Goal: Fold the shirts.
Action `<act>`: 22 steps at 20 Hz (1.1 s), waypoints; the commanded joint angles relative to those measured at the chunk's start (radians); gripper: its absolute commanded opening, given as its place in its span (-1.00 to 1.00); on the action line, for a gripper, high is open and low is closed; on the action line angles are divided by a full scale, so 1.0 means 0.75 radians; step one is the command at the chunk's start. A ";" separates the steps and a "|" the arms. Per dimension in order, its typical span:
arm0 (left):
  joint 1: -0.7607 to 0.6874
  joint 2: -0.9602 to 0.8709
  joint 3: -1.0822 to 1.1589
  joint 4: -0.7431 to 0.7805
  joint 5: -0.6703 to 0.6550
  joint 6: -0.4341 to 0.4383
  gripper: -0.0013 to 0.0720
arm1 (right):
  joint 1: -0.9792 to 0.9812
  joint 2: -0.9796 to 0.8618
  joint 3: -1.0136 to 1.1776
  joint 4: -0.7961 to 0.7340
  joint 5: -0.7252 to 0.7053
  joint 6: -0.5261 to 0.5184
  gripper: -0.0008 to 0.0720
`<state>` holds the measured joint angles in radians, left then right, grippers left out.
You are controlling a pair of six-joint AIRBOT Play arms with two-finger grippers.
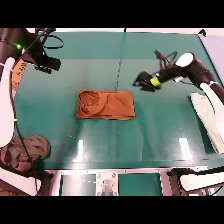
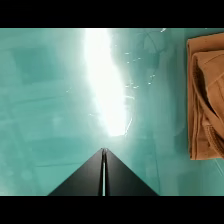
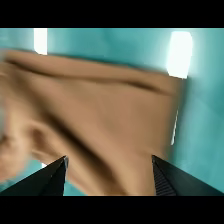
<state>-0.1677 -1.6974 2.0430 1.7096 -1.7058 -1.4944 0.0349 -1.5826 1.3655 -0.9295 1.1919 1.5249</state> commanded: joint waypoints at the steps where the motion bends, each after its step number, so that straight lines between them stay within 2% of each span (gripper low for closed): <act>1: 0.002 0.001 0.000 -0.006 0.000 -0.002 -0.89 | -0.110 0.010 -0.258 0.128 -0.073 -0.122 0.66; 4: 0.002 0.001 0.000 -0.018 0.001 -0.032 -0.89 | -0.032 -0.035 -0.401 0.332 -0.215 -0.244 0.66; 9: 0.002 0.001 0.000 -0.031 -0.008 -0.032 -0.89 | 0.185 -0.193 -0.401 0.611 -0.304 -0.361 0.66; 10: 0.002 0.001 0.000 -0.031 -0.008 -0.032 -0.89 | 0.217 -0.217 -0.392 0.663 -0.304 -0.375 0.58; 11: 0.002 0.001 0.000 -0.031 -0.009 -0.032 -0.89 | 0.240 -0.226 -0.382 0.702 -0.304 -0.399 0.07; 12: 0.002 0.001 0.000 -0.031 -0.012 -0.031 -0.89 | 0.250 -0.224 -0.366 0.734 -0.298 -0.443 -0.70; 13: 0.002 0.001 0.000 -0.031 -0.013 -0.031 -0.89 | 0.250 -0.213 -0.339 0.753 -0.282 -0.444 -0.83; 14: 0.002 0.001 0.000 -0.032 -0.016 -0.031 -0.89 | 0.237 -0.188 -0.293 0.756 -0.250 -0.444 -0.92; 18: 0.002 0.001 0.000 -0.032 -0.021 -0.032 -0.89 | 0.079 0.051 -0.025 0.741 -0.057 -0.377 -0.92; 22: 0.002 0.001 0.000 -0.096 -0.020 -0.032 -0.89 | -0.233 0.222 0.301 0.490 0.137 -0.110 -0.92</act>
<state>-0.1673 -1.6970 2.0430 1.6718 -1.7206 -1.5177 -0.0029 -1.4944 1.4368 -0.4438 1.1713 1.3094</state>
